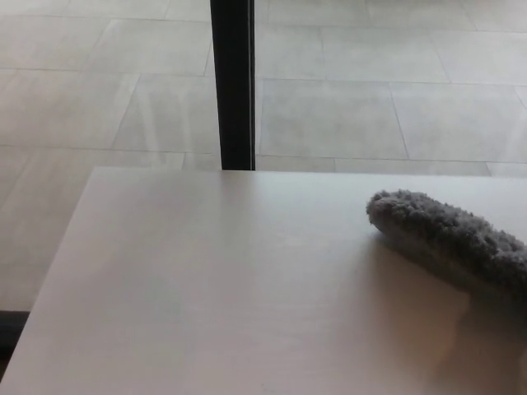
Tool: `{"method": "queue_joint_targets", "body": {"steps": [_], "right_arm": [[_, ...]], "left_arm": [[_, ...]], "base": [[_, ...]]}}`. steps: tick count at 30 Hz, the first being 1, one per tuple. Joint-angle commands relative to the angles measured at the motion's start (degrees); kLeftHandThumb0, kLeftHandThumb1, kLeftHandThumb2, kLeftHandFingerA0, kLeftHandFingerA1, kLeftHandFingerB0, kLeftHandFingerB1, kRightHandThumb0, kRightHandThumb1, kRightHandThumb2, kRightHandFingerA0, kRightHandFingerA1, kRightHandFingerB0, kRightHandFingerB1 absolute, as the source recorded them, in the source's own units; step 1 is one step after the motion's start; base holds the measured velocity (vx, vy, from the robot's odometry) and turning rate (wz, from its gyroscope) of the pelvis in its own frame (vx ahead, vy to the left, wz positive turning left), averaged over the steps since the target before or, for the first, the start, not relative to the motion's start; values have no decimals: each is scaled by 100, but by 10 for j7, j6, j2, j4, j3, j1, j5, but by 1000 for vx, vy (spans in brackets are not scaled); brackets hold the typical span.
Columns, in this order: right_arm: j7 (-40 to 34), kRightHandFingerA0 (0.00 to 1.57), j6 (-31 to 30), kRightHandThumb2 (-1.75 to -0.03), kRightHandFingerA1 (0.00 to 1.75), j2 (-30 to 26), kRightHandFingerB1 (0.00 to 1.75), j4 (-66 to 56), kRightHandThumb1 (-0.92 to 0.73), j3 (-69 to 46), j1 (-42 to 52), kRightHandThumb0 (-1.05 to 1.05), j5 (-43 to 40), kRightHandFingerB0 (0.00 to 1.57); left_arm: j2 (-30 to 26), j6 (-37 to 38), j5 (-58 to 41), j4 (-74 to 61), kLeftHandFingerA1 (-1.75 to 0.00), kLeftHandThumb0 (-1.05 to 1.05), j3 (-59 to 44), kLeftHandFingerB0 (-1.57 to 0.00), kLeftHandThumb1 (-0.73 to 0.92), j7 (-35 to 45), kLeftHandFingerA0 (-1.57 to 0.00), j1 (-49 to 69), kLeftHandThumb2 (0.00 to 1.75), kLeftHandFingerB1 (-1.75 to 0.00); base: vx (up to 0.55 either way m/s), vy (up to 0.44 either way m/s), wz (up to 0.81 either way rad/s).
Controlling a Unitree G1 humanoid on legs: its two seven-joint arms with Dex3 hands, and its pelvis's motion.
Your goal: The robot uses its right hand to pick up the duster kept in the middle of the desk and use it to wipe the desk by swiping its surface twice
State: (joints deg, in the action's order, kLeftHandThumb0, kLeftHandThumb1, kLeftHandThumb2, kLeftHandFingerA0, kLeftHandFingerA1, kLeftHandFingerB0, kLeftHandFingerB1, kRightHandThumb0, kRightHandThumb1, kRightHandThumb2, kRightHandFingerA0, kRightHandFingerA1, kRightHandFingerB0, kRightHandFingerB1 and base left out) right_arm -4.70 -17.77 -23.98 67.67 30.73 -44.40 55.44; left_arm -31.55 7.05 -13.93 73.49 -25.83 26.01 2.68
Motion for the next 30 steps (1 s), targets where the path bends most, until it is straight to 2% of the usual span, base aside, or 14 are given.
{"method": "queue_joint_targets", "body": {"steps": [1,10,11,12,13,14,22,23,25,26,27,28,29,30], "right_arm": [[59,80,-29,-65,148,-19,77,37,-71,-7,13,-45,-34,68],[49,78,-30,-66,152,-25,57,52,-70,-20,33,-50,-62,55],[43,79,-36,-65,152,-20,59,52,-72,-25,33,-49,-67,54],[43,77,-35,-65,153,-13,60,52,-71,-24,34,-47,-69,57],[42,79,-36,-68,153,-11,62,50,-80,-20,35,-53,-66,58],[40,81,-38,-68,149,-8,57,48,-79,-23,35,-53,-70,55],[51,76,26,-62,103,7,56,12,-80,-64,31,-44,-117,57],[46,72,43,-63,120,11,44,5,-77,-78,31,-46,-132,51],[45,72,58,-62,104,14,37,-2,-72,-90,30,-50,-142,37],[62,58,67,-61,76,18,32,-22,-69,-116,31,-63,-172,17],[94,33,61,-91,64,18,23,-34,-54,-125,27,-73,-183,5],[139,8,63,-92,57,12,14,-49,-52,-127,26,-83,-189,0],[171,0,58,-94,6,8,0,-58,-59,-123,22,-99,-188,0],[198,0,57,-60,0,3,0,-67,-63,-115,19,-93,-182,0]], "left_arm": [[-6,5,-11,-3,-60,-55,-13,-47,86,6,-41,12,66,-43],[-6,3,-4,-5,-56,-52,-7,-45,89,0,-41,17,67,-41],[-5,-6,-12,-3,-61,-51,-14,-39,67,4,-30,14,109,-59],[-5,8,0,-4,-56,-55,-4,-47,87,-5,-42,18,66,-42],[-5,9,2,-4,-63,-52,-2,-39,68,-2,-36,18,110,-58],[-4,9,2,-3,-56,-57,-2,-48,87,-2,-39,18,66,-42],[-5,21,2,-5,-55,-54,2,-48,91,-5,-37,24,66,-42],[-5,23,0,-7,-57,-55,0,-48,88,-6,-37,25,66,-44],[-6,20,-3,-8,-57,-55,-2,-47,88,0,-36,25,66,-43],[-5,26,4,-9,-58,-55,3,-48,87,-8,-38,25,66,-44],[-5,27,6,-9,-58,-55,6,-47,88,-10,-38,26,66,-44],[-5,25,6,-6,-58,-56,6,-49,87,-10,-38,23,66,-44],[-4,20,0,-5,-59,-55,1,-47,86,-4,-37,22,67,-44],[-5,23,3,-6,-59,-56,4,-46,88,-2,-36,23,66,-44]], "base": [[0,0,0],[0,0,0],[0,0,0],[0,0,0],[0,0,0],[0,0,0],[0,0,0],[0,0,0],[0,0,0],[0,0,0],[0,0,0],[0,0,0],[0,0,0],[0,0,0]]}}
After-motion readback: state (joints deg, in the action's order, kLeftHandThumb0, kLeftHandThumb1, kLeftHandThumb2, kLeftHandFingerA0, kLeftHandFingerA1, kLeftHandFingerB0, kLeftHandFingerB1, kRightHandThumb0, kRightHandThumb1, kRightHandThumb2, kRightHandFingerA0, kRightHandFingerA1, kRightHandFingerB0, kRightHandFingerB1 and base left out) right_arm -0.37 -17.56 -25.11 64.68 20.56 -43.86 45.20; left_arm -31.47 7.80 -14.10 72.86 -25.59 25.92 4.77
